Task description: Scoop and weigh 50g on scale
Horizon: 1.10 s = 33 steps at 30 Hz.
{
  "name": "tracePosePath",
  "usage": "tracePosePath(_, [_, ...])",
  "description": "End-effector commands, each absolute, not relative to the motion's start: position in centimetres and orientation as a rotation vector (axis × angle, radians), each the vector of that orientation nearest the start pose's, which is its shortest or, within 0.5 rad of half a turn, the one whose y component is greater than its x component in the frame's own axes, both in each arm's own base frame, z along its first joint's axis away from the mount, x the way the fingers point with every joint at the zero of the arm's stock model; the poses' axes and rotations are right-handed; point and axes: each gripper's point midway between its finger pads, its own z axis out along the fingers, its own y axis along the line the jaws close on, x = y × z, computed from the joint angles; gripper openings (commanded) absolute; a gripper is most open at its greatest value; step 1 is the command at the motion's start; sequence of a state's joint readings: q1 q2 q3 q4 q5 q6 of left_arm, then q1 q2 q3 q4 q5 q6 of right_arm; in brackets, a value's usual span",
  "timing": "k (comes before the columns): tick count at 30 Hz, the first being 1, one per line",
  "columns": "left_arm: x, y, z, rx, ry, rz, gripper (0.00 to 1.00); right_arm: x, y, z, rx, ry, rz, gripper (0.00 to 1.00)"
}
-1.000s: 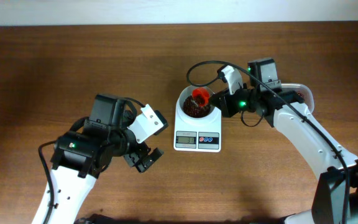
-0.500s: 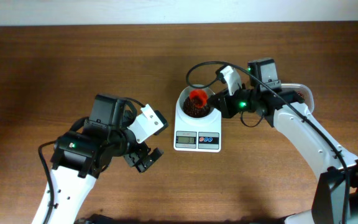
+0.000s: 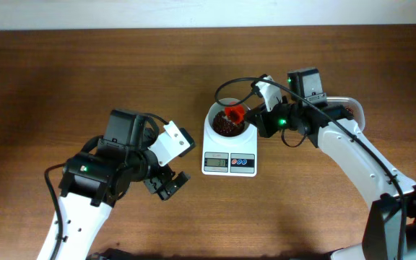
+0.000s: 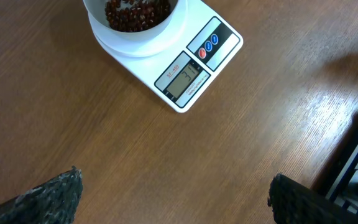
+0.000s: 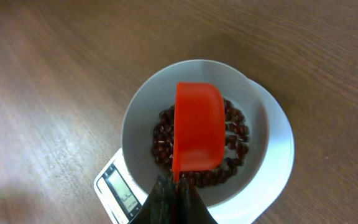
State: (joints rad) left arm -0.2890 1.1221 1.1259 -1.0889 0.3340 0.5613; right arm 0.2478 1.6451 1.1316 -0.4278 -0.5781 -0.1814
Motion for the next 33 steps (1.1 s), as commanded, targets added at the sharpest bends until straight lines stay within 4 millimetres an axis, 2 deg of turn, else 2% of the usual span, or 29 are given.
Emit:
tracePosePath(1, [23.3,-13.0,20.4,1.19,2.304,-0.361,0.99,38.3,18.4,14.3,-0.707,2.329,0.667,0.04])
tracePosePath(2, [23.3,-13.0,20.4,1.19,2.304,-0.361,0.99,37.5,19.8,15.2,-0.796,2.26,0.774,0.04])
tracePosePath(3, [23.3,-13.0,20.4,1.19,2.304,-0.361,0.99,37.2,20.2,15.5,-0.837,2.224,0.807,0.04])
tracePosePath(6, [23.3,-13.0,20.4,1.19,2.304,-0.361,0.99,37.9,19.4,15.0,-0.809,2.255,0.72,0.04])
tracePosePath(9, [23.3,-13.0,20.4,1.19,2.304,-0.361,0.99,37.9,19.6,15.4,-0.815,2.242,0.734,0.04])
tracePosePath(15, [23.3,-13.0,20.4,1.19,2.304,-0.361,0.99,37.7,19.4,18.5,-0.819,2.165,0.704,0.04])
tracePosePath(18, [23.3,-13.0,20.4,1.19,2.304,-0.361,0.99,37.9,17.9,17.1,-0.777,2.253,0.592,0.04])
tracePosePath(22, [23.3,-13.0,20.4,1.19,2.304,-0.361,0.99,36.5,19.4,17.9,-0.823,2.215,0.743,0.04])
tracePosePath(26, [23.3,-13.0,20.4,1.19,2.304,-0.361,0.99,37.4,18.2,17.2,-0.787,2.253,0.624,0.04])
tracePosePath(29, [23.3,-13.0,20.4,1.19,2.304,-0.361,0.99,36.1,20.3,18.8,-0.849,2.164,0.825,0.04])
tracePosePath(30, [23.3,-13.0,20.4,1.19,2.304,-0.361,0.99,36.1,20.5,19.0,-0.853,2.151,0.83,0.04])
tracePosePath(33, [23.3,-13.0,20.4,1.19,2.304,-0.361,0.99,36.9,19.2,18.0,-0.815,2.21,0.715,0.04])
